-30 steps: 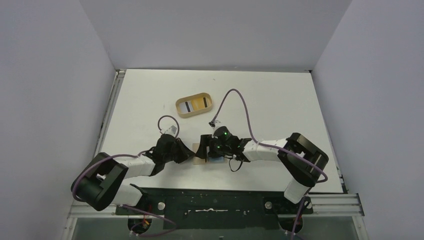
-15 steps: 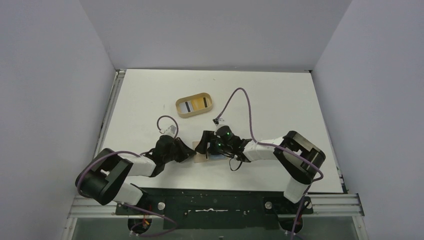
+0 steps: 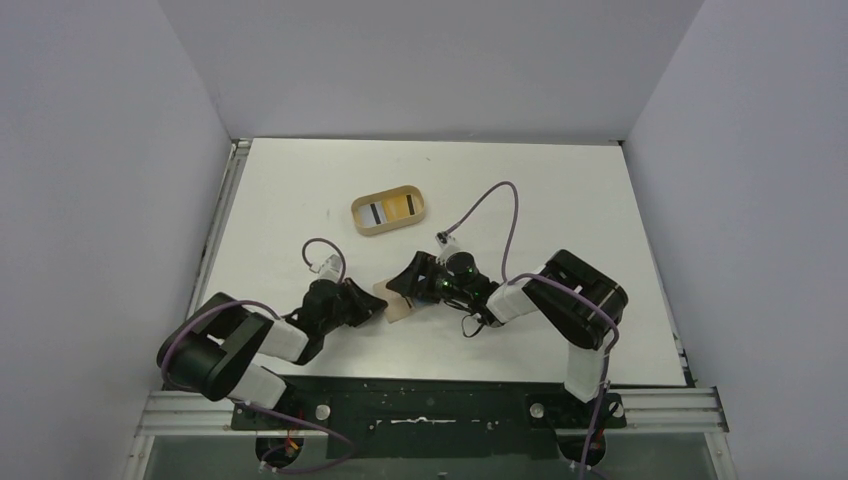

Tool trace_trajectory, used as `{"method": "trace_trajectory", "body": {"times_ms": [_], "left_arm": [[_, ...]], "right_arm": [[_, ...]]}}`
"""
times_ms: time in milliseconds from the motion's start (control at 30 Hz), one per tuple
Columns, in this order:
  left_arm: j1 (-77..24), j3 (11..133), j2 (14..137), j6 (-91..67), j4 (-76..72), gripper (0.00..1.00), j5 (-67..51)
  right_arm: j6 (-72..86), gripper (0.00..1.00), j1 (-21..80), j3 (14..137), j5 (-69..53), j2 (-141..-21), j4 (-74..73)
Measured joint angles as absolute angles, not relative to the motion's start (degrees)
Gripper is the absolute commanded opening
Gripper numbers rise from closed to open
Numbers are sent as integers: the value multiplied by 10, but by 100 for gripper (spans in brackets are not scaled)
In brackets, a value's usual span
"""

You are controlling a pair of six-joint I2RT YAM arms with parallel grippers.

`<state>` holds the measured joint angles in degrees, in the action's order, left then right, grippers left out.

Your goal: Take the credit cards out of the card holder

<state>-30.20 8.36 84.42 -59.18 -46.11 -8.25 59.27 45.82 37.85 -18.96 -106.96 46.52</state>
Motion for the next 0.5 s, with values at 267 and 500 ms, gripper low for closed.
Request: {"method": "trace_trajectory", "body": {"times_ms": [267, 500], "left_arm": [[-291, 74, 864, -621, -512, 31, -104], [-284, 50, 976, -692, -694, 28, -118]], "right_arm": [[599, 72, 458, 378, -196, -1073, 475], [599, 72, 458, 365, -185, -1073, 495]]}}
